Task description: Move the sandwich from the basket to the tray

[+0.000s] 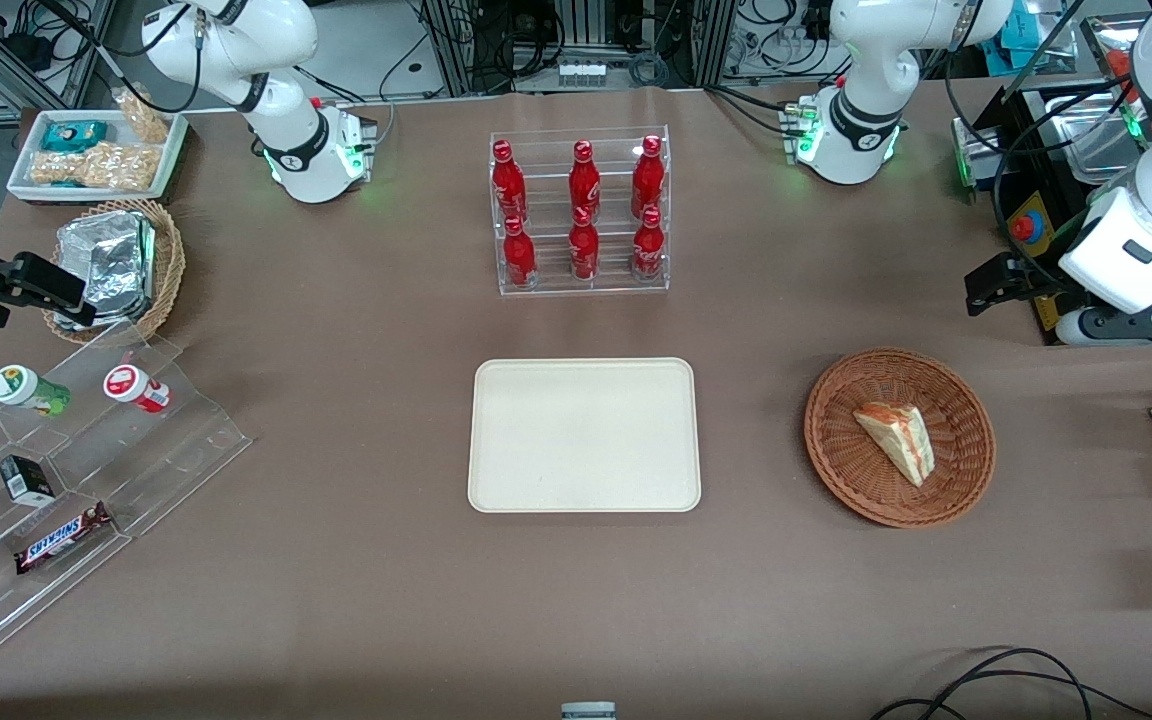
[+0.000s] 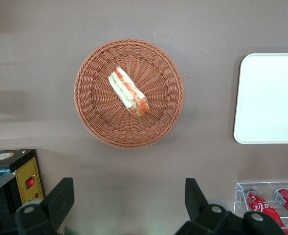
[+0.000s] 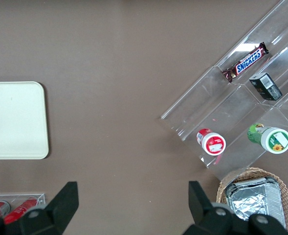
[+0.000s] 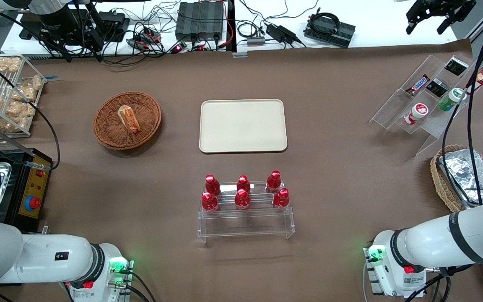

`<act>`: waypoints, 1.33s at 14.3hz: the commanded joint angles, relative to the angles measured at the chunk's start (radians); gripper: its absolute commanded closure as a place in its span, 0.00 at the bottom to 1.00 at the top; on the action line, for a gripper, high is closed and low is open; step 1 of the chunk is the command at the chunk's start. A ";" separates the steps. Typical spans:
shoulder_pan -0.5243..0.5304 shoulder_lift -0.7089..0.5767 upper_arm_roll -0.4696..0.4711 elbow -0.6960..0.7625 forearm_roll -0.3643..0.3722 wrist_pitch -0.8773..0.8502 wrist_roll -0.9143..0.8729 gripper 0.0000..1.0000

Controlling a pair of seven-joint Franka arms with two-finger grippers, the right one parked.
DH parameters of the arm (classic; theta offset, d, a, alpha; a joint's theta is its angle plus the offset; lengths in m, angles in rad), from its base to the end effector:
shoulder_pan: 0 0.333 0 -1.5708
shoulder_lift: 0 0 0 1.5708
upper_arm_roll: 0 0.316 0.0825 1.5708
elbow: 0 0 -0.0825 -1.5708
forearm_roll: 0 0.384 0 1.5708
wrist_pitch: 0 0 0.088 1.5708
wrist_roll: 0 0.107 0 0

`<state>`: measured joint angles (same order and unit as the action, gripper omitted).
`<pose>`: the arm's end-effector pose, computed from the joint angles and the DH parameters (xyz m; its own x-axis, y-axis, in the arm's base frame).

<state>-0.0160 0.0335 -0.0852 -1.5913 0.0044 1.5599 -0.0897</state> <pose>0.5590 -0.0555 0.5953 0.9979 -0.0114 -0.0643 -0.0119 -0.9999 -0.0073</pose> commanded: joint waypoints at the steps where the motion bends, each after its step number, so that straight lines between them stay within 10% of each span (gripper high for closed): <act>1: 0.002 0.016 -0.002 0.027 -0.009 -0.021 0.011 0.00; 19: 0.008 0.109 -0.001 -0.209 0.051 0.210 0.002 0.00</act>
<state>-0.0140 0.1444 -0.0828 -1.7125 0.0381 1.6696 -0.0897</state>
